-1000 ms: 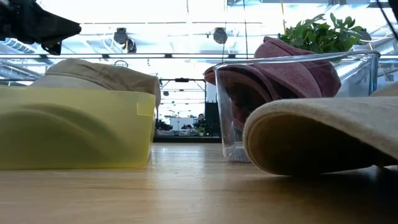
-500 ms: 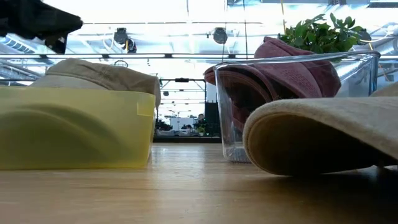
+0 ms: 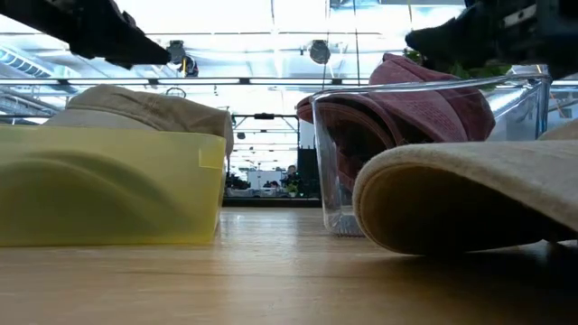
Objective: Pick & Place hat
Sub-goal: Put the top brown cap into the yellow bin
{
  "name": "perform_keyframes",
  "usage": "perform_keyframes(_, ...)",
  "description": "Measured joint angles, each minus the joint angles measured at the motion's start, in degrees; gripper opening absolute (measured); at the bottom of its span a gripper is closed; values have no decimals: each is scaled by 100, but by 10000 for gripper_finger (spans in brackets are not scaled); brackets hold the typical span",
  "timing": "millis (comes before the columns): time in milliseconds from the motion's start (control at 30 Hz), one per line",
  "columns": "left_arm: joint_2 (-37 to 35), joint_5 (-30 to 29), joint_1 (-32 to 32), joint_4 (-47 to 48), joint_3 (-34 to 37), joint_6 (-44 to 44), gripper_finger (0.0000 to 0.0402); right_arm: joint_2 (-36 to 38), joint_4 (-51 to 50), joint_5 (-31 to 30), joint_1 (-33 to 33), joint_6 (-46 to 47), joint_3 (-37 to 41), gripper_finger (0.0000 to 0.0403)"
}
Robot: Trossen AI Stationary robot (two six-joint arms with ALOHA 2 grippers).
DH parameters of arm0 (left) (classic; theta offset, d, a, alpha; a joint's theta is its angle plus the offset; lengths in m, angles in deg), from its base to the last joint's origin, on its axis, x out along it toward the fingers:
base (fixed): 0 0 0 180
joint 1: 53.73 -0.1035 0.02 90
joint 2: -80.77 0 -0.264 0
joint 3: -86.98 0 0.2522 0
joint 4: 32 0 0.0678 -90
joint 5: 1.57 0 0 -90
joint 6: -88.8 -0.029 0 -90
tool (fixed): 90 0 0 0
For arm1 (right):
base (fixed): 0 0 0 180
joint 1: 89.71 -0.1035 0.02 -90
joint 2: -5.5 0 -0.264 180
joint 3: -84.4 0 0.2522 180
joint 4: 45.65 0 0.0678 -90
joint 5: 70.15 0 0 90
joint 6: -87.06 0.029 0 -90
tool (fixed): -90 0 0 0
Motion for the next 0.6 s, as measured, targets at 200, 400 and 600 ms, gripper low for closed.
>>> perform_keyframes(200,566,509,-405,27,-238,561,30,168,425,-9,202,23,489,1)
perform_keyframes(400,1140,949,-695,456,-247,1526,30,413,454,-10,356,69,652,1)
perform_keyframes(600,1817,954,-695,571,-247,2050,30,512,439,9,370,95,695,1)
